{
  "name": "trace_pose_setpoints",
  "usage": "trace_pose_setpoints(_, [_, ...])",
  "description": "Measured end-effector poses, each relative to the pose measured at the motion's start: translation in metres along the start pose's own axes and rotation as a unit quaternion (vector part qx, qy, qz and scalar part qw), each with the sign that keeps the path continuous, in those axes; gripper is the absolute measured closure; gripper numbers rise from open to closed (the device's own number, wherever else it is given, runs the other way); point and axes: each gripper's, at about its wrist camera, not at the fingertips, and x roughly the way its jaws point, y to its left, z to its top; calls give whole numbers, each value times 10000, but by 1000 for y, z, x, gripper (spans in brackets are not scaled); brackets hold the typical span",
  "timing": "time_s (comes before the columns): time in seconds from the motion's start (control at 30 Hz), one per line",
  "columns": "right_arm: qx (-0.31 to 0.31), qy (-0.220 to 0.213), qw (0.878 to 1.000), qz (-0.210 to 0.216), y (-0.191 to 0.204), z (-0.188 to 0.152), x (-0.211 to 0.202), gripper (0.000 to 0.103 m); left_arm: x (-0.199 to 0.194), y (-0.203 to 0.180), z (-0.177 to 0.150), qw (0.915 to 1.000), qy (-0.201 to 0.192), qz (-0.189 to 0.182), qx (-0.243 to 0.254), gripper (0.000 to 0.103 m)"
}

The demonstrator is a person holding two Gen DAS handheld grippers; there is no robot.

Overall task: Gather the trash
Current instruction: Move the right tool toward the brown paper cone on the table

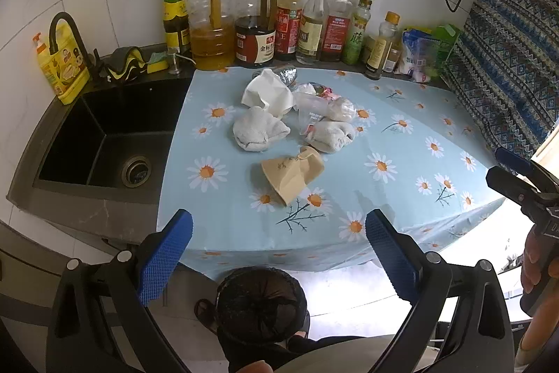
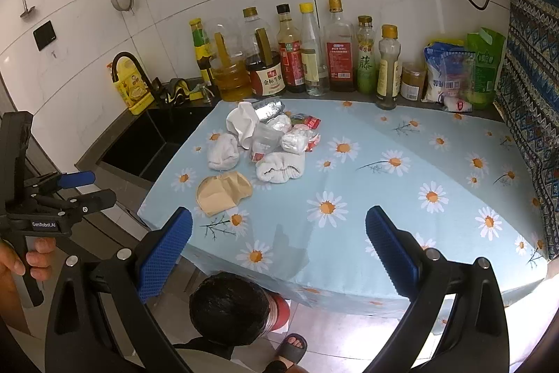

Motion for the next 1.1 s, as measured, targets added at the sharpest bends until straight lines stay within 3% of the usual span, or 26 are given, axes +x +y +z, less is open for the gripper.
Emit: trace_pose_setpoints(1.1, [-137, 44, 9999, -1, 13, 1, 8, 4, 6, -4, 6, 10000, 87, 10, 48, 7])
